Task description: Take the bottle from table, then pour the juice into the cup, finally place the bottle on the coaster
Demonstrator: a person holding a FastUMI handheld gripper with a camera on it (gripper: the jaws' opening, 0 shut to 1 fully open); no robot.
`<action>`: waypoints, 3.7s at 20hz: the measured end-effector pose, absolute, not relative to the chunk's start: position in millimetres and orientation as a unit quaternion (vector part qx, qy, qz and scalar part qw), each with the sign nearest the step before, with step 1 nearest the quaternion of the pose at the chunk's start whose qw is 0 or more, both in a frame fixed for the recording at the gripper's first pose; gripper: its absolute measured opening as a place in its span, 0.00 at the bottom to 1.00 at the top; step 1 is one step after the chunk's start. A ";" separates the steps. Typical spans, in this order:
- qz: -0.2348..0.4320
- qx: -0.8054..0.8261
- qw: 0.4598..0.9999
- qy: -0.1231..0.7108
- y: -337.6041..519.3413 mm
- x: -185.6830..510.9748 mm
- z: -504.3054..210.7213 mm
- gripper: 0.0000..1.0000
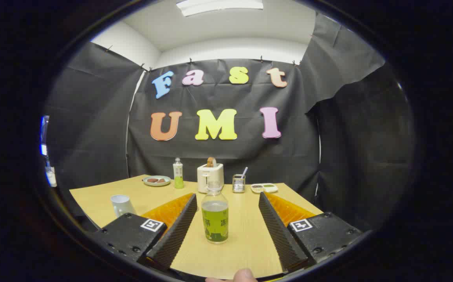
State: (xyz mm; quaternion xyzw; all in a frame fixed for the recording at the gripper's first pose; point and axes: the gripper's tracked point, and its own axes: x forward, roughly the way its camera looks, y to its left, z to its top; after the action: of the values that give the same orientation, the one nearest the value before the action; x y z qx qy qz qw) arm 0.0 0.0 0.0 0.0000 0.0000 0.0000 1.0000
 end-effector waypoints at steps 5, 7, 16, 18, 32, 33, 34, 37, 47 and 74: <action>-0.003 -0.001 1.000 0.002 -1.8 -0.9 -1.5 1.00; -0.004 -0.001 1.000 0.002 -2.5 -0.7 -1.7 1.00; -0.006 0.000 1.000 0.004 -2.2 -1.4 -2.5 1.00; -0.008 0.002 1.000 0.005 -3.4 -1.7 -3.3 1.00; -0.001 0.001 1.000 0.013 -0.1 4.0 -5.8 1.00; -0.001 -0.001 1.000 0.015 -0.1 5.7 -6.8 1.00; 0.000 -0.002 1.000 0.016 0.6 7.3 -7.2 1.00; 0.006 -0.005 1.000 0.021 5.0 12.0 -11.3 1.00; 0.031 -0.027 0.998 0.044 29.6 39.4 -32.9 1.00; 0.027 -0.008 0.989 0.145 31.7 123.8 -114.0 1.00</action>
State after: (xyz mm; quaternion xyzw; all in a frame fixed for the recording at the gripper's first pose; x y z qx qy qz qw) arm 123.8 31.7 -114.0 -0.0083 0.1451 0.0271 0.9890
